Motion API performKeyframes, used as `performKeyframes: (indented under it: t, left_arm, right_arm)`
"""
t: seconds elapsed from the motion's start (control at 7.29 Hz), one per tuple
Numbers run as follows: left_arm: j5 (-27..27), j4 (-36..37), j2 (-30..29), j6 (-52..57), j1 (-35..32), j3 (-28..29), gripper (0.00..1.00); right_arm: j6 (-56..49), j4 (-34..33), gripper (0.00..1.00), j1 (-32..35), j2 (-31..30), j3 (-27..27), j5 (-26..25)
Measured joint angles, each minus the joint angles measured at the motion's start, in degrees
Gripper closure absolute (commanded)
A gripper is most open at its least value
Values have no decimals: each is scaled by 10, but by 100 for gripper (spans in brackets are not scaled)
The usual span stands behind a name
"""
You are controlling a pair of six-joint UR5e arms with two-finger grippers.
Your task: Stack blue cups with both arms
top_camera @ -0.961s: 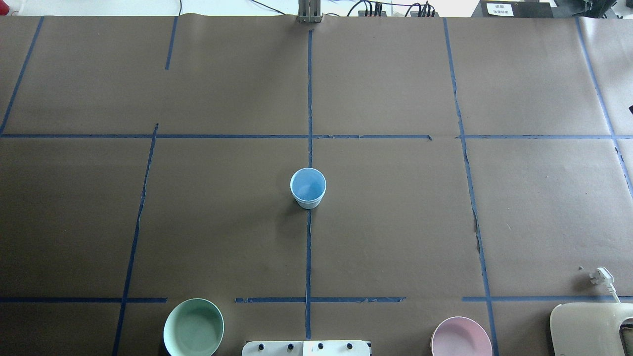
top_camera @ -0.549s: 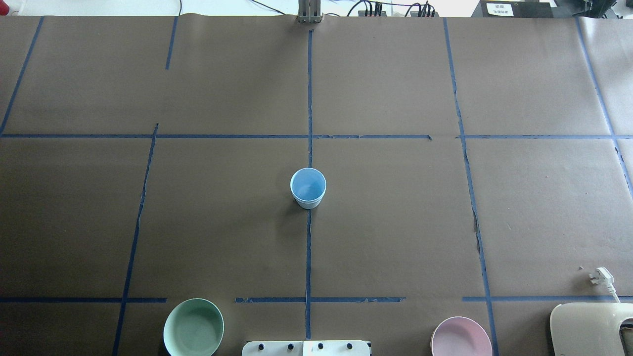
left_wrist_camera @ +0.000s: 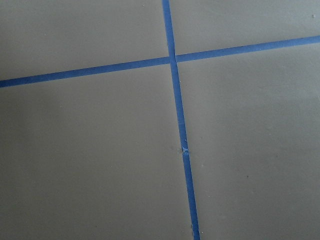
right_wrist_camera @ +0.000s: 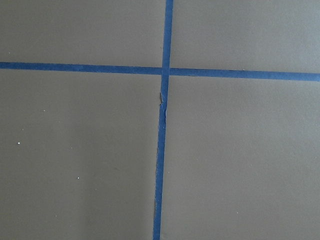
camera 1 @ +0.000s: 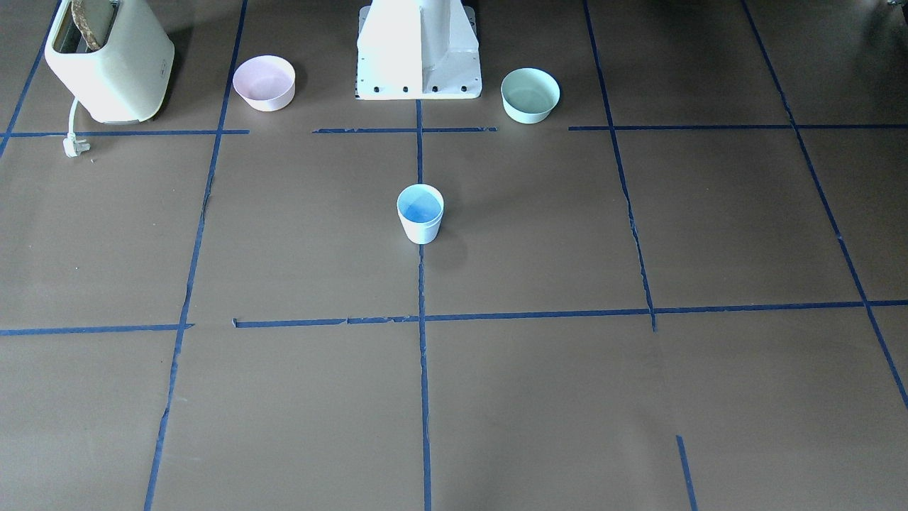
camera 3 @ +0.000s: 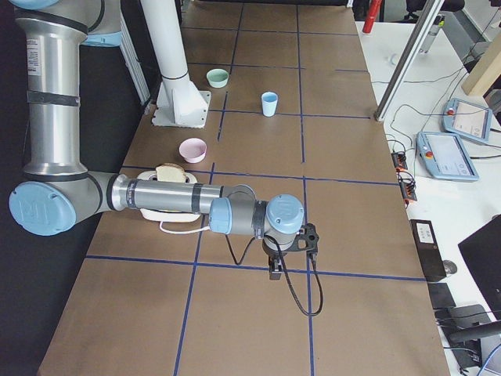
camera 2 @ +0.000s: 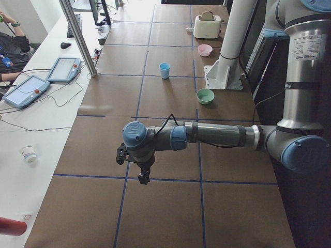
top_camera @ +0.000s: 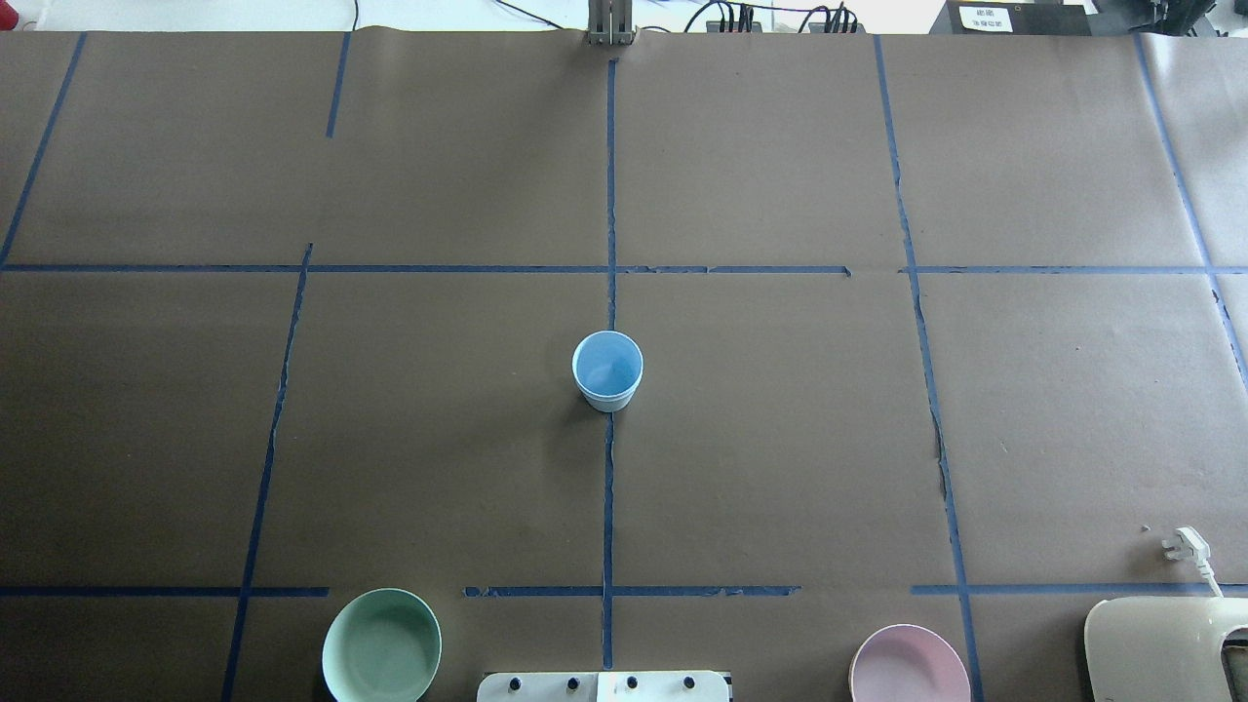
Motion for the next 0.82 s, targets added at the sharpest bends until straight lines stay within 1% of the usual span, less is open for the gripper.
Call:
performKeyframes:
  t: [0.82]
  left_arm:
    - [3,0,0,2,0,-1,0]
  right_arm:
    - [-1,0,0,13,-5,9,-1]
